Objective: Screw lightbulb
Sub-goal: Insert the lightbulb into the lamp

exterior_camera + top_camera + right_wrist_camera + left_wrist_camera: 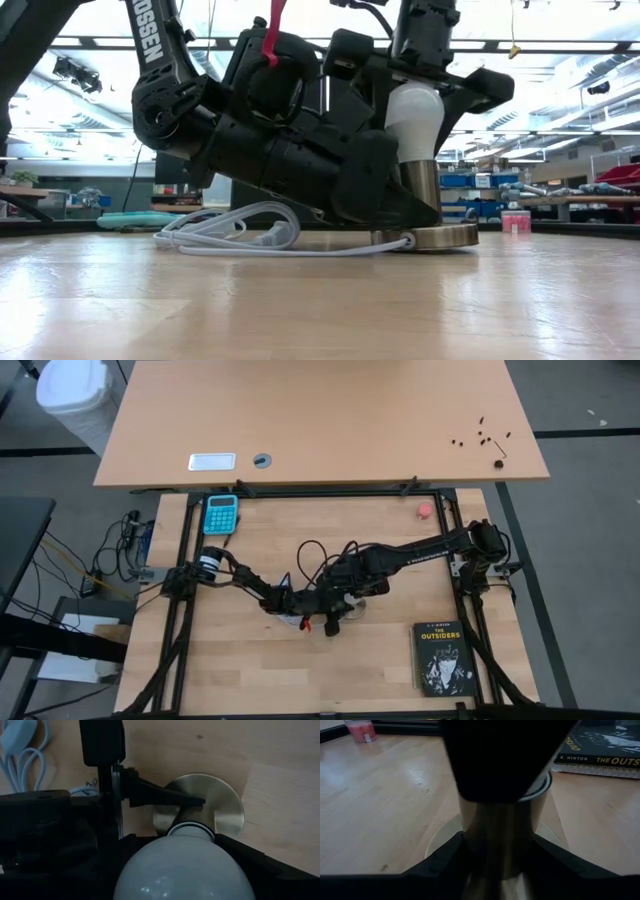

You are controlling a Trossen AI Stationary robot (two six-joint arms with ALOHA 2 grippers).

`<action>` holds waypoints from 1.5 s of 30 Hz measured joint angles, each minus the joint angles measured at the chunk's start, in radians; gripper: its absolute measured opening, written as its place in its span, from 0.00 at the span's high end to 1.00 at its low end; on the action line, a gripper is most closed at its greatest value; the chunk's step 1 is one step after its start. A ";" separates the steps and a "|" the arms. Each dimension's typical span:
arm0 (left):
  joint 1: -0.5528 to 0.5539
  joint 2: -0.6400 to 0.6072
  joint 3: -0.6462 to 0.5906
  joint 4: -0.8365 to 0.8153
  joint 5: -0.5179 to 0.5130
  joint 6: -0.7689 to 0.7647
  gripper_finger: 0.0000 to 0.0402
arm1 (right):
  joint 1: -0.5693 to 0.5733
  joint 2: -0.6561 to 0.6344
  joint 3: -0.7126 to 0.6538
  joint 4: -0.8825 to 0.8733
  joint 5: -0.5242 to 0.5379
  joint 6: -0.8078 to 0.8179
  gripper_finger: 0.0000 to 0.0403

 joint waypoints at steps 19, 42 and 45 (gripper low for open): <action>-0.002 0.000 0.000 -0.007 0.000 0.000 0.50 | 0.008 0.000 0.002 -0.011 0.014 -0.079 0.24; -0.003 0.002 0.000 -0.003 -0.002 0.026 0.50 | 0.023 -0.001 0.002 -0.044 0.013 -0.188 0.17; -0.002 0.002 0.000 -0.003 -0.010 0.027 0.50 | 0.030 -0.001 0.002 -0.045 0.010 -0.199 0.18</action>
